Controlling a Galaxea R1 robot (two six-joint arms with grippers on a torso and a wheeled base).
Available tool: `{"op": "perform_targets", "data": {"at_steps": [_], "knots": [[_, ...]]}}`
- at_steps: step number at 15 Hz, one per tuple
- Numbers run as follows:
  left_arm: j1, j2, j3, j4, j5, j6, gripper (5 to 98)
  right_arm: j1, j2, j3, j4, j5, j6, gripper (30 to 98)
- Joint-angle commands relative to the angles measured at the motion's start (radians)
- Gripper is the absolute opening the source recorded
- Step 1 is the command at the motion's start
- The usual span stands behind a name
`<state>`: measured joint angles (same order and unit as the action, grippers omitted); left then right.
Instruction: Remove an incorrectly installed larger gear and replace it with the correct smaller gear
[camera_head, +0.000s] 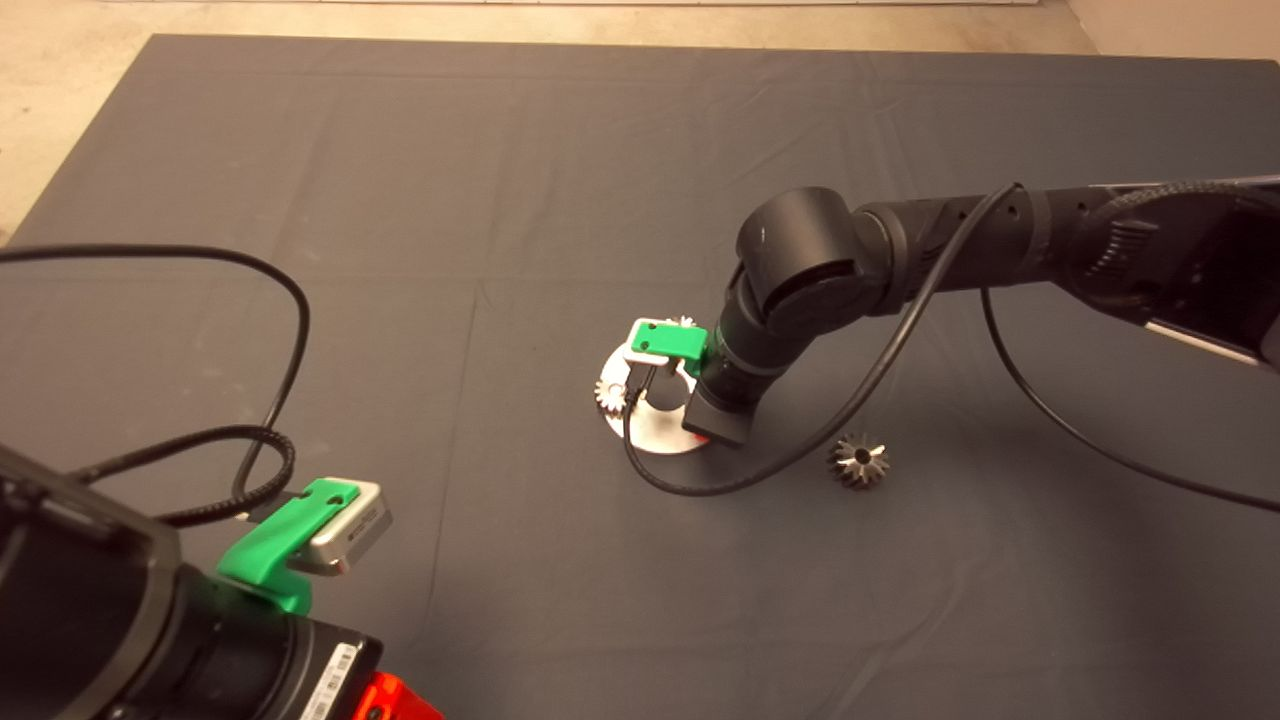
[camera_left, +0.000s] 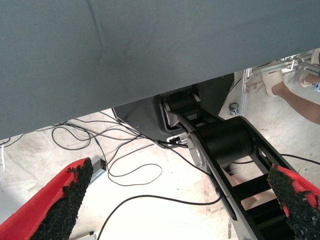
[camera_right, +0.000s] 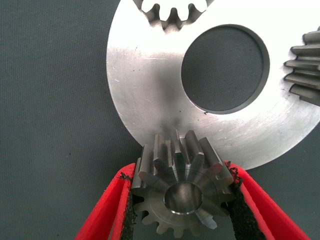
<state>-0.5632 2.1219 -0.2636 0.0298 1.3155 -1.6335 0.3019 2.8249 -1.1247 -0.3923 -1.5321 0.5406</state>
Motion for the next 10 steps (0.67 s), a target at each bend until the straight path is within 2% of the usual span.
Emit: {"op": "perform_targets", "data": {"at_steps": [1,10], "knots": [[-0.009,-0.003,0.015,-0.014,0.001,0.003,90.9,0.019,-0.011,0.017,-0.031,-0.126,0.007,42.1],[-0.008,-0.001,0.015,-0.014,-0.001,0.003,90.9,0.019,0.005,-0.005,-0.062,-0.126,0.007,42.0]]}}
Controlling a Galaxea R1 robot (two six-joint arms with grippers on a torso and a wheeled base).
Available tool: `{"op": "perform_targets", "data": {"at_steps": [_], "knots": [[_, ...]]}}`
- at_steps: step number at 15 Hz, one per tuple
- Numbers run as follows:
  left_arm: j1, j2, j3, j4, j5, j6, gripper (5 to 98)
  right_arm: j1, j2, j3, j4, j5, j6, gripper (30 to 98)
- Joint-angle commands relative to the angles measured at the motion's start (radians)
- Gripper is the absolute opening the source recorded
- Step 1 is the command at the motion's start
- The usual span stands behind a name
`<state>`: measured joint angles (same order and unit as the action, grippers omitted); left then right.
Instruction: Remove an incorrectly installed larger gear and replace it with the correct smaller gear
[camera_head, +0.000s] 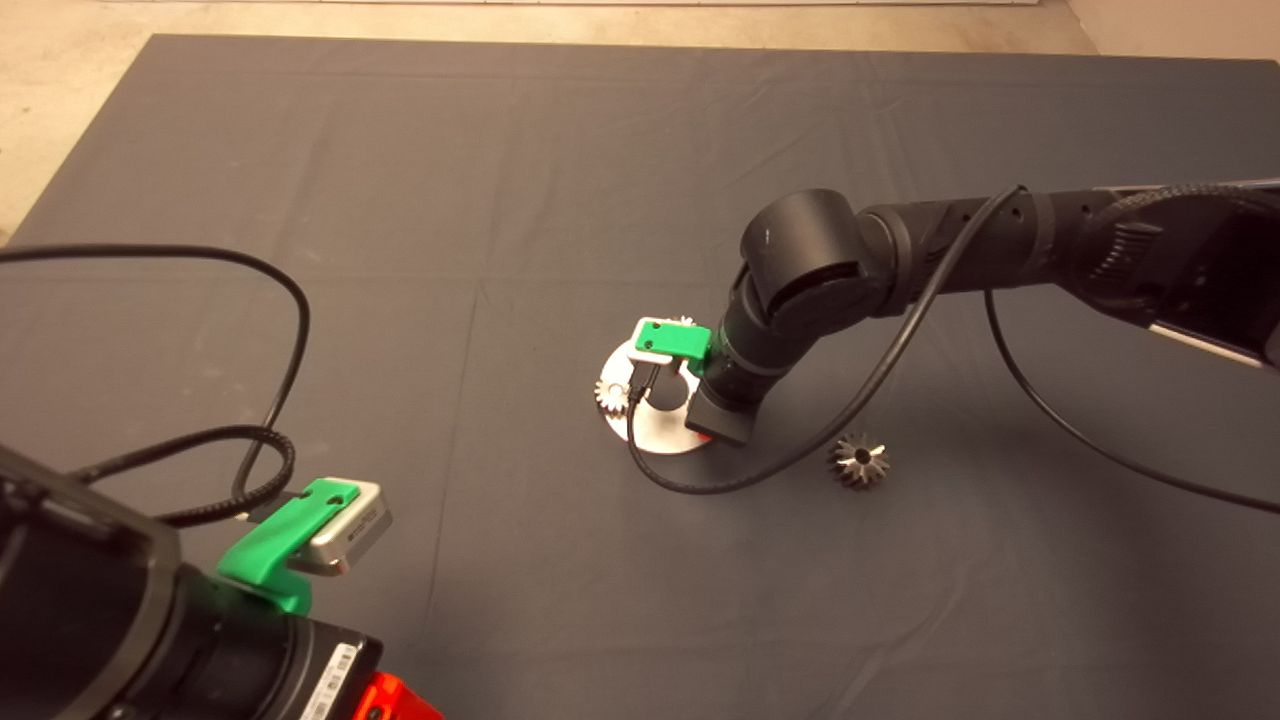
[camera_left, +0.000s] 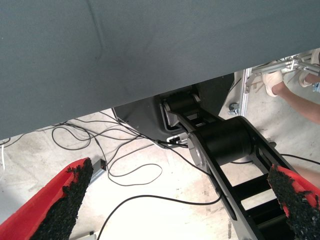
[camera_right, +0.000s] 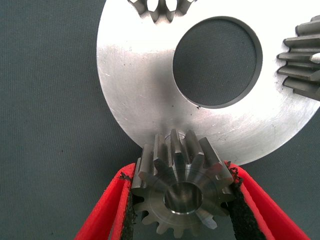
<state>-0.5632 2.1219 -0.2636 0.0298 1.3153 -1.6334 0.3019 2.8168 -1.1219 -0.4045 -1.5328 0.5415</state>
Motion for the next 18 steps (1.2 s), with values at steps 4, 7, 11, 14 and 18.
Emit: {"op": "perform_targets", "data": {"at_steps": [4,7,11,14,18], "knots": [[-0.008,-0.001,0.015,-0.014,0.0,0.003,90.9,0.019,0.016,-0.025,-0.049,-0.125,0.006,42.1],[-0.008,-0.001,0.015,-0.014,0.0,0.003,90.9,0.017,0.014,-0.025,-0.049,-0.125,0.006,42.1],[-0.008,-0.002,0.015,-0.014,-0.001,0.003,90.9,0.013,0.013,-0.025,-0.048,-0.125,0.008,42.1],[-0.008,-0.003,0.015,-0.014,-0.001,0.003,90.9,0.005,0.007,-0.025,-0.048,-0.125,0.006,42.0],[-0.008,-0.003,0.015,-0.014,-0.001,0.003,90.9,0.003,0.004,-0.025,-0.048,-0.125,0.006,42.1]]}}
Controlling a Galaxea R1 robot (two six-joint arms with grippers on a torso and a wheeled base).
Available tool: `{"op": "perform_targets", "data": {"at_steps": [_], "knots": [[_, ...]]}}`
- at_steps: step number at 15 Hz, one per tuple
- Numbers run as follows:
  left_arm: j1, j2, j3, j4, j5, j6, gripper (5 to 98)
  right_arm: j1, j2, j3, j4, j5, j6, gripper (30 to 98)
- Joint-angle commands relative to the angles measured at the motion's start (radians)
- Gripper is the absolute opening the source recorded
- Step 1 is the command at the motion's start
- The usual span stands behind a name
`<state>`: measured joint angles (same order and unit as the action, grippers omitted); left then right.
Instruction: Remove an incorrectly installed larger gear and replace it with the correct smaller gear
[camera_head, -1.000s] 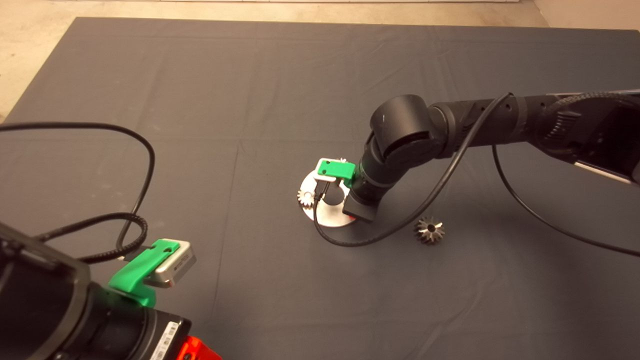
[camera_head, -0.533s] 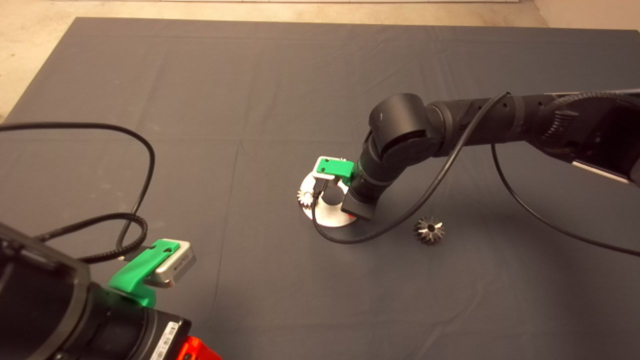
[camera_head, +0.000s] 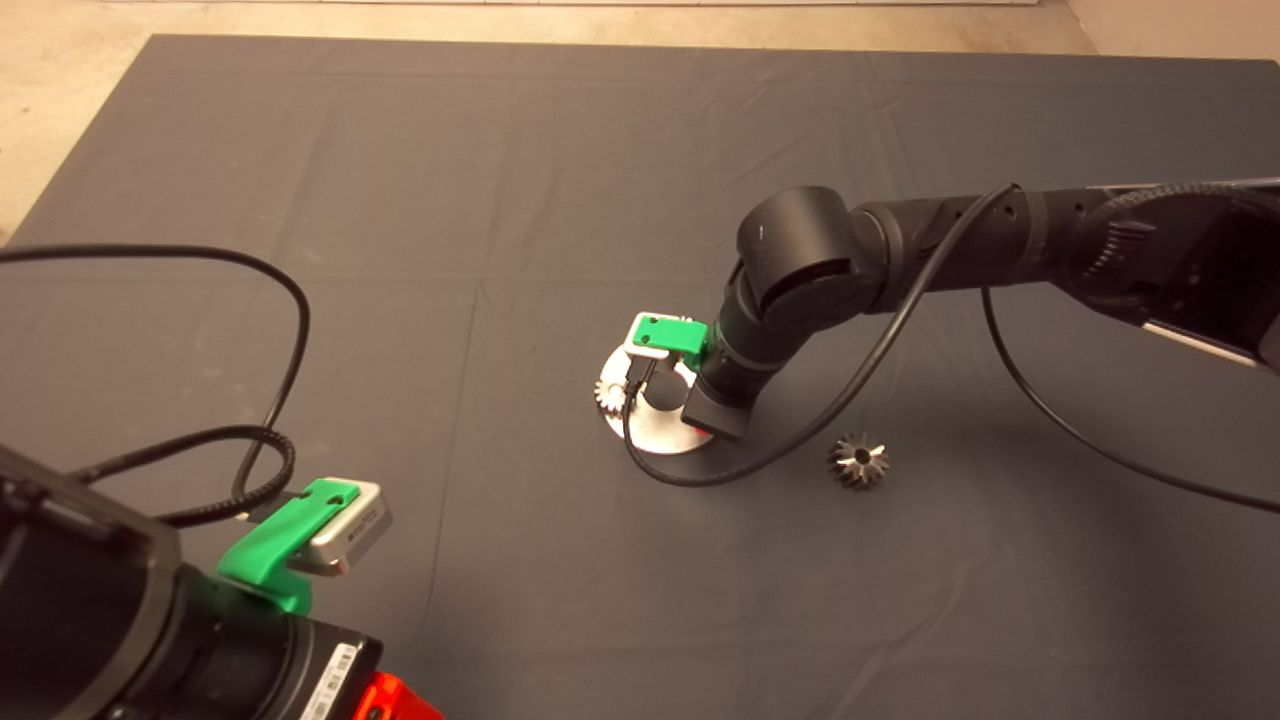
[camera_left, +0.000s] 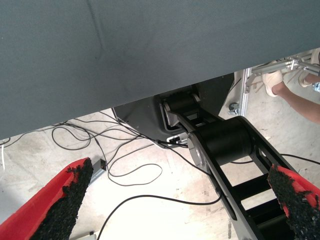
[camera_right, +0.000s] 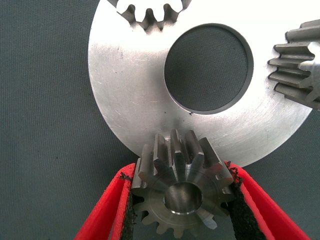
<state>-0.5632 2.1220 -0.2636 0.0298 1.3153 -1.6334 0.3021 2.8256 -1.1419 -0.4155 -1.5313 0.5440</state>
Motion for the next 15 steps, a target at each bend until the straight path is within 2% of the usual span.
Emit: {"op": "perform_targets", "data": {"at_steps": [1,15], "knots": [[-0.008,-0.003,0.015,-0.014,-0.001,0.003,90.9,0.002,-0.007,-0.005,-0.038,-0.127,0.004,42.1],[-0.008,-0.001,0.015,-0.014,-0.001,0.003,90.9,-0.007,-0.025,0.038,-0.029,-0.127,0.007,42.1]]}}
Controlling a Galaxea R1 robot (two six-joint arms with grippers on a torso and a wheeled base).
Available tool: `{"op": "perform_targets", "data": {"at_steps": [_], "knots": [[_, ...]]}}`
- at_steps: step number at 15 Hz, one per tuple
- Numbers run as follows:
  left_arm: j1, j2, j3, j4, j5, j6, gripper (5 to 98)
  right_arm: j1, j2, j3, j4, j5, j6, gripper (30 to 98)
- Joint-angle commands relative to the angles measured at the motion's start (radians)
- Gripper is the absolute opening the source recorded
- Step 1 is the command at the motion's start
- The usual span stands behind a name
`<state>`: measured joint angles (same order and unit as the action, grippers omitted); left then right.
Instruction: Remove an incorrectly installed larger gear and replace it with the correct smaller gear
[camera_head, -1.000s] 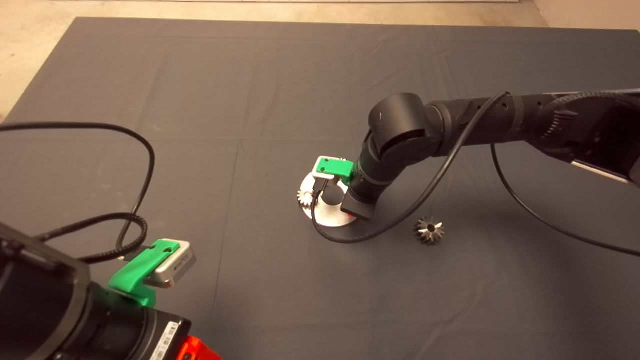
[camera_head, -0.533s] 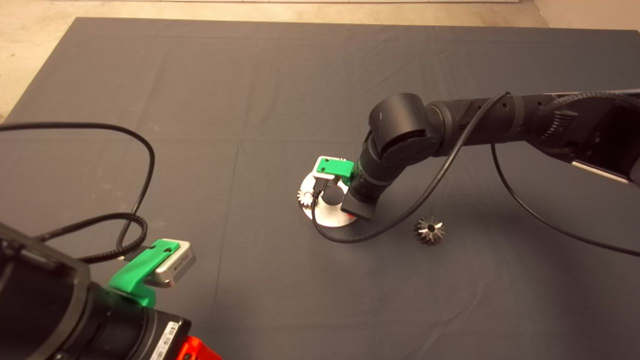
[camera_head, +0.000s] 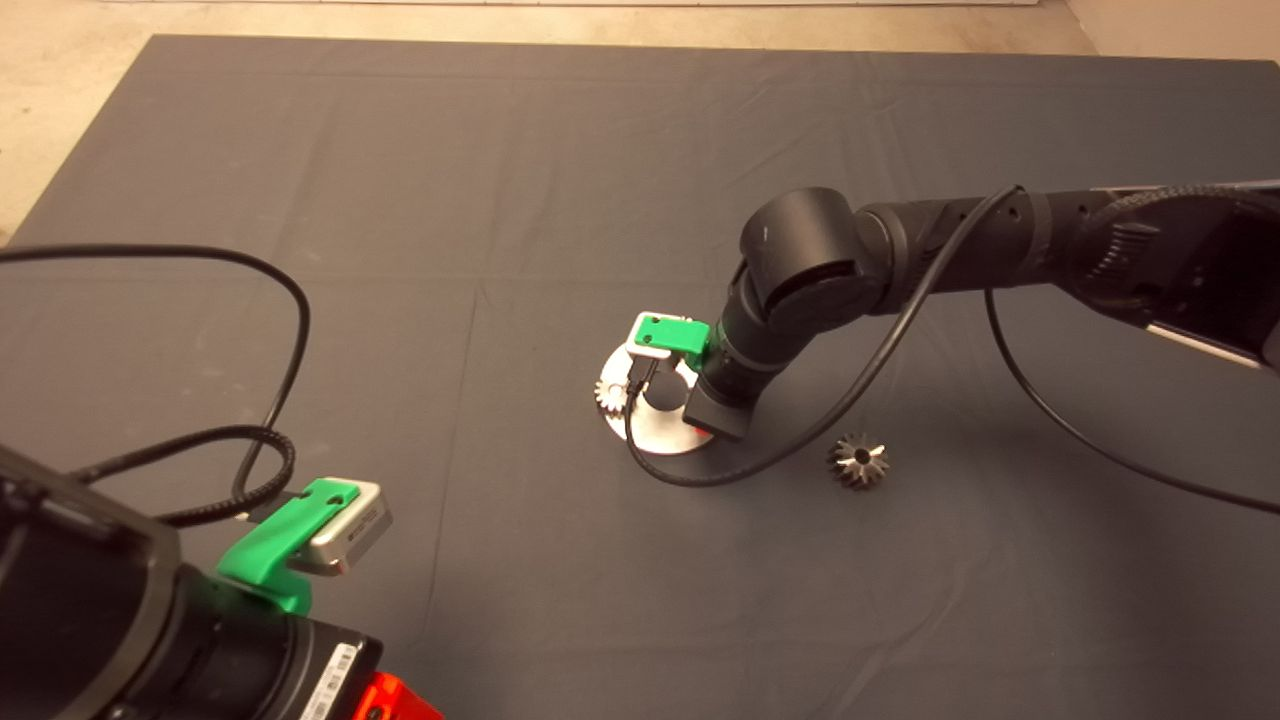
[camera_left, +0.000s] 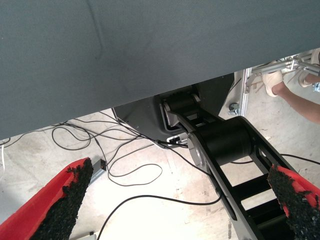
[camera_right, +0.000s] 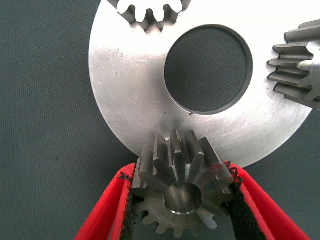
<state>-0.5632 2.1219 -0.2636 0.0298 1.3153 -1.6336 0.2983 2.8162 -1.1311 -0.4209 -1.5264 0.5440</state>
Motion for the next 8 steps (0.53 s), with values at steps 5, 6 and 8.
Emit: {"op": "perform_targets", "data": {"at_steps": [5,6,8], "knots": [[-0.008,-0.001,0.015,-0.014,-0.001,0.003,90.9,-0.002,-0.013,0.034,-0.024,-0.132,0.014,42.1],[-0.008,-0.001,0.015,-0.014,-0.001,0.003,90.9,-0.002,-0.013,0.042,-0.024,-0.132,0.014,42.1],[-0.009,-0.001,0.015,-0.014,-0.001,0.003,90.9,-0.002,-0.01,0.044,-0.024,-0.132,0.025,42.0]]}}
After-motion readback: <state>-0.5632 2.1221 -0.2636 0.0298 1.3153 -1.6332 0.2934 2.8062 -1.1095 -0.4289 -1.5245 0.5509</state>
